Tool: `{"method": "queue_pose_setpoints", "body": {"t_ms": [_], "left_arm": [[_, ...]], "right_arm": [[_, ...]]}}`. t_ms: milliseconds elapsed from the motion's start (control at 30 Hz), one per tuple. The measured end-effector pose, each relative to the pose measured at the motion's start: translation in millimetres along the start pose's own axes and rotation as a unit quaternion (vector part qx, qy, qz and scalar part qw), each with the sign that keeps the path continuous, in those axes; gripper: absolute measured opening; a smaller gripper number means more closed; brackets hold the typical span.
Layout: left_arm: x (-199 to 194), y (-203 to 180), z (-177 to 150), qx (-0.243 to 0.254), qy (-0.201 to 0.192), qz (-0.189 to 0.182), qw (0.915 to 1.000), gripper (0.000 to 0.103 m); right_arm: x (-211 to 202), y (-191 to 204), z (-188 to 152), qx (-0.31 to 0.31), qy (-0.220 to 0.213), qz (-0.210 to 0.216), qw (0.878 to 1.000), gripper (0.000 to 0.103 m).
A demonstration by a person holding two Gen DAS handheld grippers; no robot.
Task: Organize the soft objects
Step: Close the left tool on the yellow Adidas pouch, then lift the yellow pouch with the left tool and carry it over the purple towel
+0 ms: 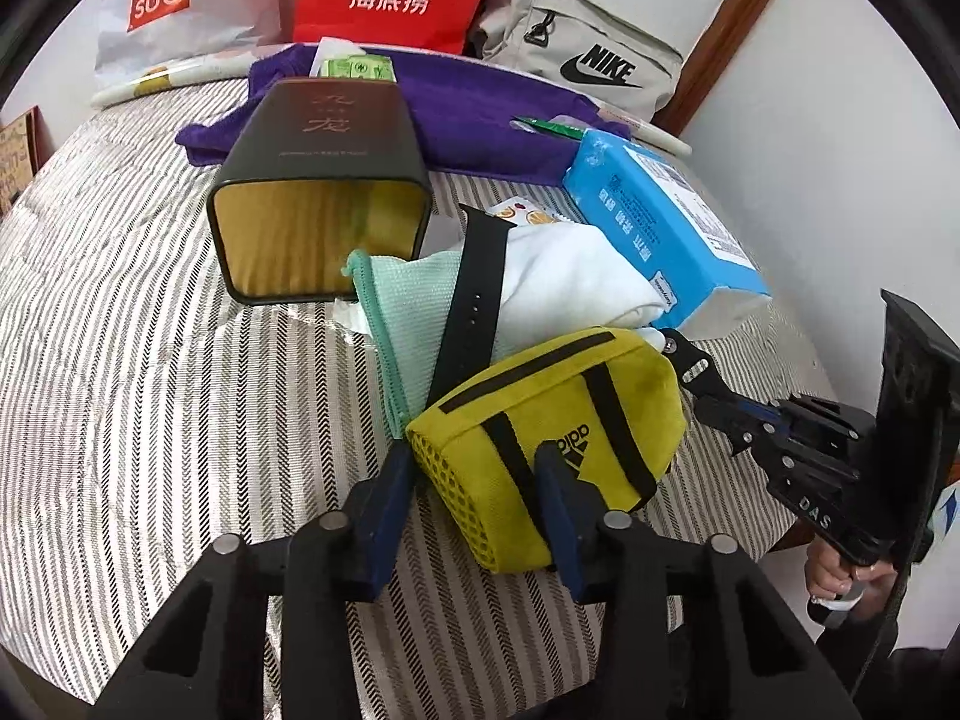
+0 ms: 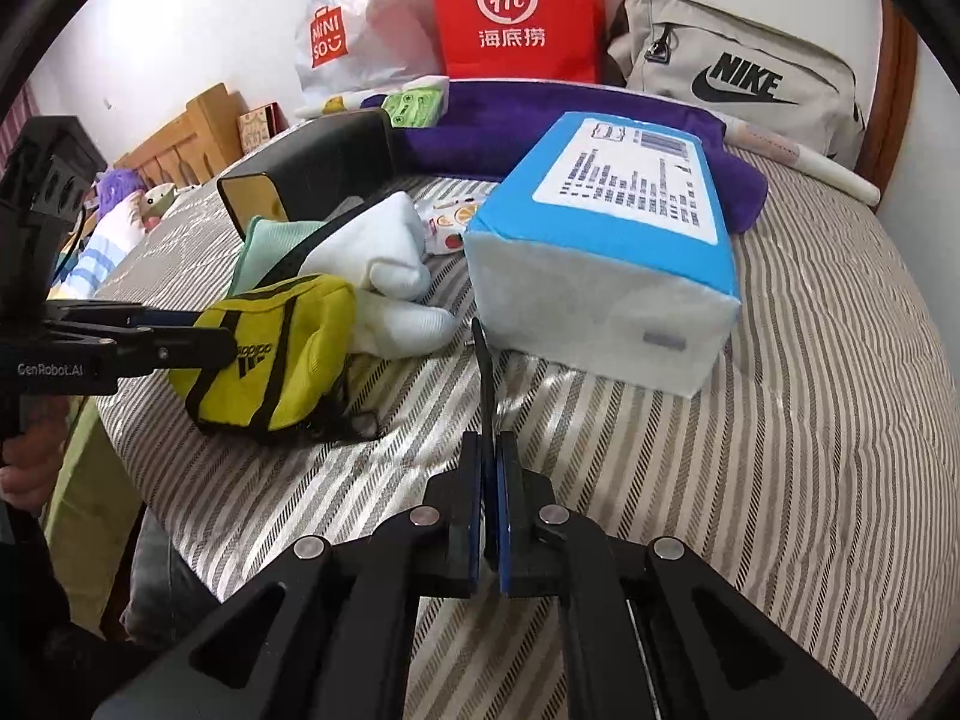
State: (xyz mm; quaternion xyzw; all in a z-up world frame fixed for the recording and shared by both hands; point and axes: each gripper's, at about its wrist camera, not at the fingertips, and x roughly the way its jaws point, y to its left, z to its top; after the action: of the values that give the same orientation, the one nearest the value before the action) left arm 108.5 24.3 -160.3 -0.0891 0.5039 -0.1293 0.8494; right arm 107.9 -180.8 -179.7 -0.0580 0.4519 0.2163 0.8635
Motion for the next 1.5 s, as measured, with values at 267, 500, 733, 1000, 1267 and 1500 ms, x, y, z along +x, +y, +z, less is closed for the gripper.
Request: {"method": "queue_pose_setpoints", "body": {"t_ms": [267,500,733,1000,1267,1500], "left_arm": [[-6,10,-4,-0.020,-0.002,-0.018,0.9996,0.032],[2,12,-5,-0.037,-0.015,-0.042,0.9983,0.039],[-7,11,-7,-0.030,-0.037,-0.048,0.9977,0.024],[-31,22,-9,-0.037,-0.062,-0.064,0.9954,0.019],[-50,28,-10,-0.043,-0.076,-0.074,0.9935,0.019],[-47,37,-20,-0.043,-0.050,-0.044,0.9968,0.019]], "right_arm": [[-7,-5,-7,0.007,0.001,-0.007,1.000,0.003],[-3,-3,-4,0.010,0.001,-0.013,1.000,0.004],[-5,-4,-4,0.017,-0.002,-0.014,1.000,0.003],[-29,-9,-8,0.029,-0.024,-0.016,0.999,0.003],[-41,-13,-8,0.035,-0.031,-0.024,0.999,0.003],[-39,-12,-7,0.036,-0.026,-0.022,0.999,0.003]]}}
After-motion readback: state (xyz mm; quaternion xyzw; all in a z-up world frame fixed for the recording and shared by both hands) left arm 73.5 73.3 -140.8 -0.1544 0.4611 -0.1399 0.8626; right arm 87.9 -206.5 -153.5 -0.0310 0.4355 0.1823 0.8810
